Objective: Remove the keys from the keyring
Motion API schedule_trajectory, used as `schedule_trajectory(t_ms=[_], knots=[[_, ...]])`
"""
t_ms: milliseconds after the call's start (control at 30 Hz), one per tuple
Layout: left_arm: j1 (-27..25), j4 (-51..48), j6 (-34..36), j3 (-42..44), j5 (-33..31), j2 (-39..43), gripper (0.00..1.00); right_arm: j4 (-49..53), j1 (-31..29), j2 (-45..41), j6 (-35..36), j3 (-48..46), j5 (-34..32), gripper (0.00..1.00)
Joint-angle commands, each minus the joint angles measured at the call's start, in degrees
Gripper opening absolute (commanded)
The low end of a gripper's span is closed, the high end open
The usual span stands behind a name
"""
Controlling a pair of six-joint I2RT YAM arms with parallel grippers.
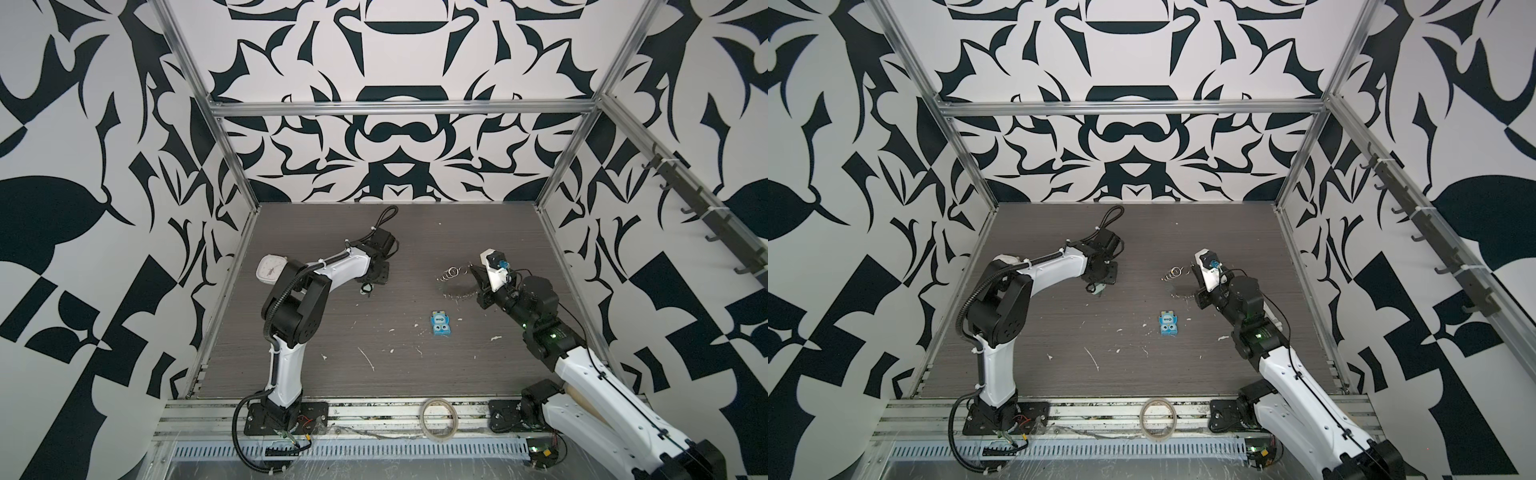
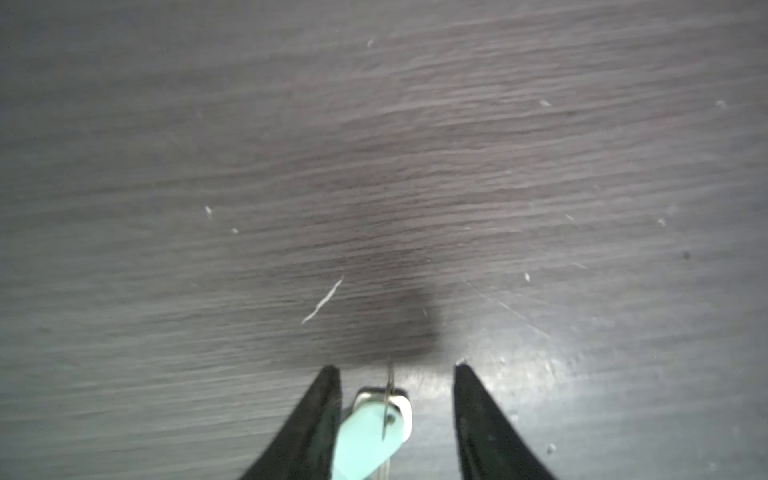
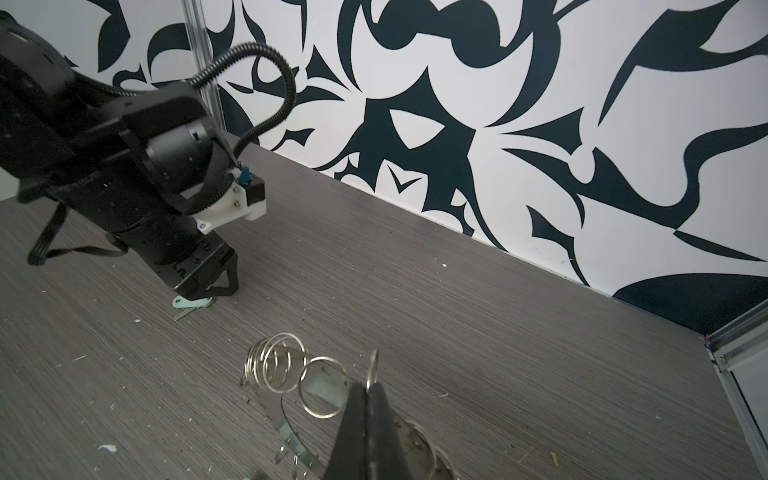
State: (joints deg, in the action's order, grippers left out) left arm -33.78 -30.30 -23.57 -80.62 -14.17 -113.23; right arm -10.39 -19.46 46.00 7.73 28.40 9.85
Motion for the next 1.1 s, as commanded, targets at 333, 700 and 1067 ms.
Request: schedule_trajectory(t_ms=[333,700,1067], knots=[[8.1,3.4,1.2,7.9,4.0,19.4,0.7,0.0,0.5,4.4,-1.8,4.4,-3.8,0.0],[11.2,6.2,1.4,14.8,4.8,23.4,0.74,6.0,0.5,8.0,-2.2,4.5,-7.5,0.0],[11.8,8.5,0.5,18.4,5.3,25.6,0.77,-0.2,1.3,46.0,-1.7,22.2,-5.3,0.0]])
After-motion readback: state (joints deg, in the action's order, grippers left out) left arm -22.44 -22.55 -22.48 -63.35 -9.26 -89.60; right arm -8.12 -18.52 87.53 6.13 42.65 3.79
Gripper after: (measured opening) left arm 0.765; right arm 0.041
